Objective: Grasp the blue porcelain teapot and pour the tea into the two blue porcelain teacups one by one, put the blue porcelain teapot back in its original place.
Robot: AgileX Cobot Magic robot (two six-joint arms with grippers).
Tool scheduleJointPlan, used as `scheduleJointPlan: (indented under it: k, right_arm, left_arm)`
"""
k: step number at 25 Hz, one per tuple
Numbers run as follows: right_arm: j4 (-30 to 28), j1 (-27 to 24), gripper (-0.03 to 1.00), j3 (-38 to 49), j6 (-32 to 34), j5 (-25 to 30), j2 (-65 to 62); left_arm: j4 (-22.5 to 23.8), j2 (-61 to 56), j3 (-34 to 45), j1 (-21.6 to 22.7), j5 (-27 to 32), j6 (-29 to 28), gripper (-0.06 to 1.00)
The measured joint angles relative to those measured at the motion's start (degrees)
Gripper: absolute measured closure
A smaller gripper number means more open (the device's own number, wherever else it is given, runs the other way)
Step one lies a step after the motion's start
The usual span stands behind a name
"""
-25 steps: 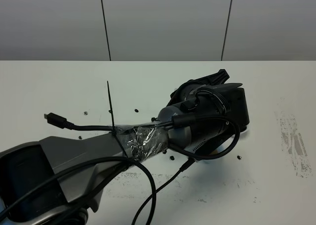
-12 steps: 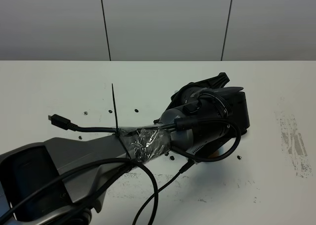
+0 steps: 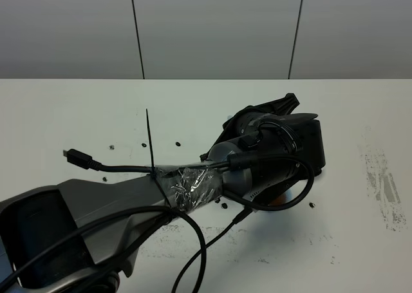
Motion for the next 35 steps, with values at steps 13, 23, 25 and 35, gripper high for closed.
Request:
scheduleJointPlan:
  k: [13, 23, 25, 35]
  right_arm:
    - [0.0, 0.0, 0.73, 0.0, 0.0, 0.0, 0.0]
    - [0.0, 0.0, 0.73, 0.0, 0.0, 0.0, 0.0]
    - [0.0, 0.0, 0.73, 0.0, 0.0, 0.0, 0.0]
    - [0.0, 0.0, 0.73, 0.0, 0.0, 0.0, 0.0]
  left_arm:
    - [-1.28, 0.0, 0.0, 0.2, -0.06, -0.06, 0.87]
    - [-6.37, -0.83, -0.11, 2.45, -0.25, -0.06, 0.87]
    - [-8.82, -1.31, -0.11, 3.01, -0.36, -0.06, 0.87]
    - [-22.68, -4.18, -0.11, 8.3, 2.3, -5.57, 0.87]
